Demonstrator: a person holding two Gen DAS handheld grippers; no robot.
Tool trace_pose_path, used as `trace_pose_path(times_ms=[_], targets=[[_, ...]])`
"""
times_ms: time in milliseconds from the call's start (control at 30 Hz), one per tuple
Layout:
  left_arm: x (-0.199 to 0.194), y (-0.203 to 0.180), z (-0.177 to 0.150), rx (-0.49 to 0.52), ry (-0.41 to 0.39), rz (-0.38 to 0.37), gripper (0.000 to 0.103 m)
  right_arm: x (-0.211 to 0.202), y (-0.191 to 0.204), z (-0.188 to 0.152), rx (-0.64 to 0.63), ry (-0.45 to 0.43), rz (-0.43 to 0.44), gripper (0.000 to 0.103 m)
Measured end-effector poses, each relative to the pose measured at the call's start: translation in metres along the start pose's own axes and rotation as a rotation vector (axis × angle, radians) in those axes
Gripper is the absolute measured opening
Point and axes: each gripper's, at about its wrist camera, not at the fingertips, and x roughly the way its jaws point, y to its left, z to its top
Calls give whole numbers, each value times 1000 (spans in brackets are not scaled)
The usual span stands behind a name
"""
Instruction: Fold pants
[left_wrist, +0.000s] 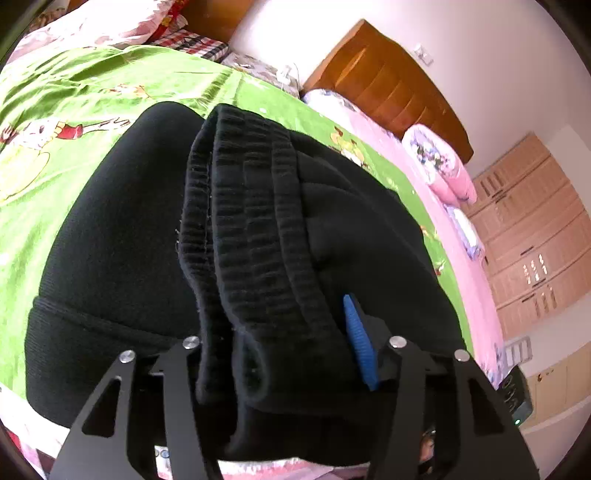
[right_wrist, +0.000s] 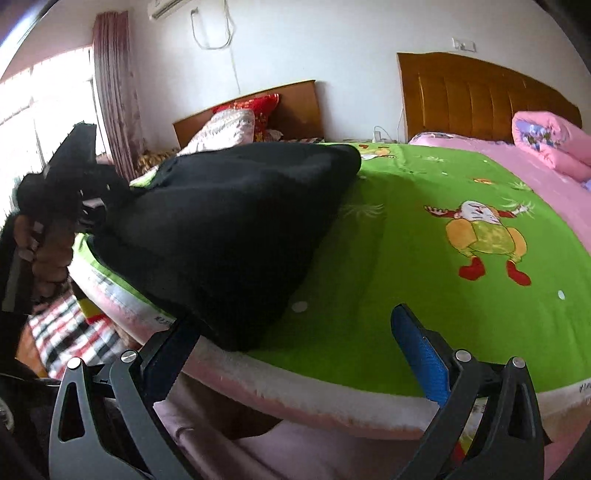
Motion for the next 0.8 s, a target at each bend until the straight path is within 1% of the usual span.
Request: trace_pose_path(times_ms=[100, 133, 167, 200, 233, 267, 300, 333, 367, 433, 467, 533, 600, 633, 667, 733, 767, 800], targets=[[2, -7, -1, 33, -4, 24, 61, 7, 0, 2, 26, -15, -11, 99], [2, -8, -2, 39, -9, 33, 60, 9, 0, 3, 33, -19, -20, 99], [1, -9, -3, 44, -17, 46, 53, 11, -1, 3, 41, -25, -25, 99], [0, -9, -4, 49, -21, 40, 45, 13, -2, 3, 42, -32, -28, 99], [-4, -6, -3, 49, -23, 28, 42, 14, -1, 3, 35, -38, -35, 99], [-8, -8, -3, 54, -31, 19, 35, 15, 0, 3, 29, -39, -41, 99], [-11, -13, -1, 74, -41, 22, 32, 15, 1, 5, 31, -37, -49, 99], [-20, -22, 2, 111, -59, 20, 31, 14, 1, 6, 33, -40, -69, 99], [-28, -27, 6, 130, -74, 6, 30, 12, 1, 9, 35, -52, -110, 99], [-51, -39, 18, 158, -111, -44, 30, 7, 0, 15, 34, -69, -187, 99], [-69, -44, 27, 181, -149, -51, 30, 7, 0, 18, 27, -63, -205, 99], [-91, -41, 41, 193, -197, -50, 30, 10, 8, 22, -4, -43, -187, 99], [-104, -27, 48, 177, -226, -22, 30, 16, 28, 20, -93, -31, -224, 99], [-106, -15, 50, 157, -224, -11, 29, 20, 34, 18, -131, -28, -239, 99], [-101, 5, 50, 116, -197, -7, 30, 23, 35, 17, -144, -25, -246, 99], [-79, 41, 41, 27, -123, -7, 30, 27, 25, 18, -83, -7, -213, 99], [-62, 58, 32, -7, -79, 5, 30, 28, 21, 17, -64, -1, -196, 99], [-49, 71, 24, -32, -52, 15, 31, 28, 18, 16, -52, 3, -183, 99]])
